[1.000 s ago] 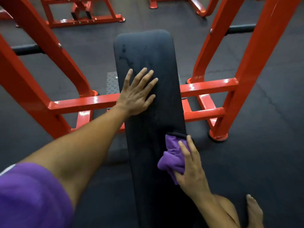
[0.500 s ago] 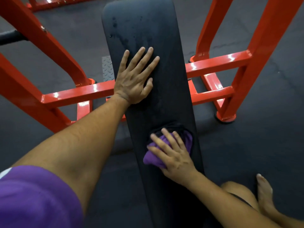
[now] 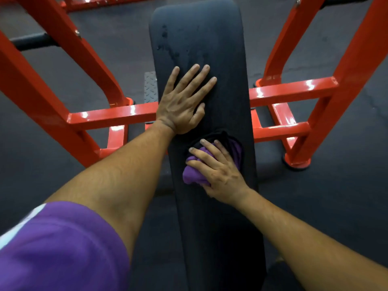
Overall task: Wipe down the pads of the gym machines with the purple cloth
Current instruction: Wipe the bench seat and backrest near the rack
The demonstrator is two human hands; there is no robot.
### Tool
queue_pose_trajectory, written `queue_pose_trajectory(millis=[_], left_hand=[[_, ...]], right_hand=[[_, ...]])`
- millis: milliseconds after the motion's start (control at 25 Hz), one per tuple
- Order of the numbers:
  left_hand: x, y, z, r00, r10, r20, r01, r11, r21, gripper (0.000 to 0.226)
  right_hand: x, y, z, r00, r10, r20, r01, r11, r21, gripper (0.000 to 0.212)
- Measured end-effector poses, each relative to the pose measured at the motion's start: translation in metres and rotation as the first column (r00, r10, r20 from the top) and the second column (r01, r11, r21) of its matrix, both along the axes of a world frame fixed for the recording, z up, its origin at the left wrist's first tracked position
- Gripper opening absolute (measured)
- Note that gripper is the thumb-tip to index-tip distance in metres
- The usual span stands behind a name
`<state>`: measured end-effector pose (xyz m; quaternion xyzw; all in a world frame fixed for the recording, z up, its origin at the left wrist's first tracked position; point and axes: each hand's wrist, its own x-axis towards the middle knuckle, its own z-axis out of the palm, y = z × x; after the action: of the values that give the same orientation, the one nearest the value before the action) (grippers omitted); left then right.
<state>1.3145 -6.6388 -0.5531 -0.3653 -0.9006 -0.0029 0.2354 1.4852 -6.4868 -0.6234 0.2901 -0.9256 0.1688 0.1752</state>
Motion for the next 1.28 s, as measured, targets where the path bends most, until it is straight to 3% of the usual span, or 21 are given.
queue_pose_trajectory(millis=[80, 160, 200, 240, 280, 320, 360, 400, 440, 480, 600, 720, 800, 840, 920, 1000, 1080, 1160, 1280], left_hand=[[0.001, 0.007, 0.008, 1.000, -0.011, 0.011, 0.011, 0.999, -0.054, 0.067], [0.016, 0.007, 0.018, 0.990, 0.134, 0.050, -0.137, 0.987, 0.087, 0.064], [0.034, 0.002, 0.018, 0.956, 0.272, 0.110, -0.292, 0.916, 0.275, 0.061], [0.068, -0.006, 0.004, 0.904, 0.383, 0.190, -0.425, 0.763, 0.486, 0.058], [0.123, -0.011, -0.025, 0.848, 0.450, 0.279, -0.518, 0.597, 0.612, 0.057], [0.188, -0.008, -0.061, 0.806, 0.480, 0.347, -0.583, 0.541, 0.606, 0.059], [0.262, 0.001, -0.098, 0.813, 0.448, 0.372, -0.583, 0.621, 0.525, 0.065], [0.324, 0.011, -0.129, 0.872, 0.392, 0.293, -0.482, 0.789, 0.380, 0.071], [0.359, 0.013, -0.157, 0.910, 0.340, 0.239, -0.389, 0.898, 0.204, 0.078], [0.373, 0.015, -0.177, 0.914, 0.322, 0.247, -0.354, 0.930, 0.096, 0.084], [0.364, 0.013, -0.196, 0.903, 0.334, 0.272, -0.373, 0.922, 0.106, 0.085], [0.375, 0.015, -0.202, 0.905, 0.338, 0.258, -0.375, 0.921, 0.110, 0.082], [0.377, 0.015, -0.207, 0.908, 0.337, 0.250, -0.376, 0.918, 0.127, 0.081], [0.375, 0.014, -0.206, 0.908, 0.334, 0.252, -0.374, 0.918, 0.133, 0.080], [0.374, 0.013, -0.207, 0.908, 0.337, 0.250, -0.380, 0.912, 0.152, 0.079], [0.377, 0.014, -0.208, 0.912, 0.331, 0.241, -0.372, 0.916, 0.149, 0.079], [0.374, 0.016, -0.204, 0.910, 0.322, 0.261, -0.366, 0.920, 0.139, 0.082], [0.371, 0.014, -0.202, 0.905, 0.328, 0.271, -0.370, 0.921, 0.120, 0.086], [0.374, 0.015, -0.204, 0.899, 0.337, 0.281, -0.380, 0.917, 0.118, 0.086]], right_hand=[[-0.006, 0.014, 0.003, 0.999, 0.049, 0.022, -0.050, 0.998, 0.046, 0.061], [-0.010, 0.019, 0.011, 0.997, 0.052, 0.058, -0.057, 0.994, 0.090, 0.063], [-0.012, 0.021, 0.016, 0.993, 0.069, 0.096, -0.079, 0.991, 0.109, 0.064], [-0.013, 0.022, 0.021, 0.985, 0.111, 0.134, -0.127, 0.985, 0.119, 0.064], [-0.013, 0.027, 0.025, 0.975, 0.150, 0.163, -0.171, 0.977, 0.127, 0.065], [-0.014, 0.035, 0.030, 0.970, 0.172, 0.169, -0.196, 0.971, 0.139, 0.065], [-0.012, 0.046, 0.036, 0.973, 0.183, 0.140, -0.204, 0.968, 0.146, 0.063], [-0.010, 0.056, 0.042, 0.977, 0.195, 0.087, -0.205, 0.969, 0.139, 0.059], [-0.008, 0.065, 0.048, 0.974, 0.222, 0.038, -0.225, 0.966, 0.128, 0.054], [-0.007, 0.072, 0.053, 0.968, 0.253, -0.002, -0.250, 0.960, 0.128, 0.049], [-0.003, 0.055, 0.049, 0.971, 0.238, -0.029, -0.226, 0.951, 0.213, 0.047], [0.010, 0.003, 0.020, 0.993, -0.105, -0.050, 0.112, 0.980, 0.164, 0.047], [0.020, -0.035, 0.005, 0.980, -0.197, -0.033, 0.200, 0.976, 0.083, 0.048], [0.025, -0.049, -0.002, 0.987, -0.158, -0.026, 0.159, 0.985, 0.060, 0.048], [0.045, -0.062, -0.017, 0.992, 0.127, 0.005, -0.127, 0.983, 0.133, 0.047], [0.062, -0.046, -0.021, 0.896, 0.439, 0.070, -0.436, 0.835, 0.337, 0.046], [0.043, -0.008, -0.005, 0.802, 0.586, 0.117, -0.566, 0.684, 0.460, 0.044], [0.007, 0.022, 0.017, 0.801, 0.593, 0.084, -0.550, 0.673, 0.494, 0.041], [-0.018, -0.001, 0.032, 0.950, 0.313, 0.011, -0.284, 0.845, 0.454, 0.046]])
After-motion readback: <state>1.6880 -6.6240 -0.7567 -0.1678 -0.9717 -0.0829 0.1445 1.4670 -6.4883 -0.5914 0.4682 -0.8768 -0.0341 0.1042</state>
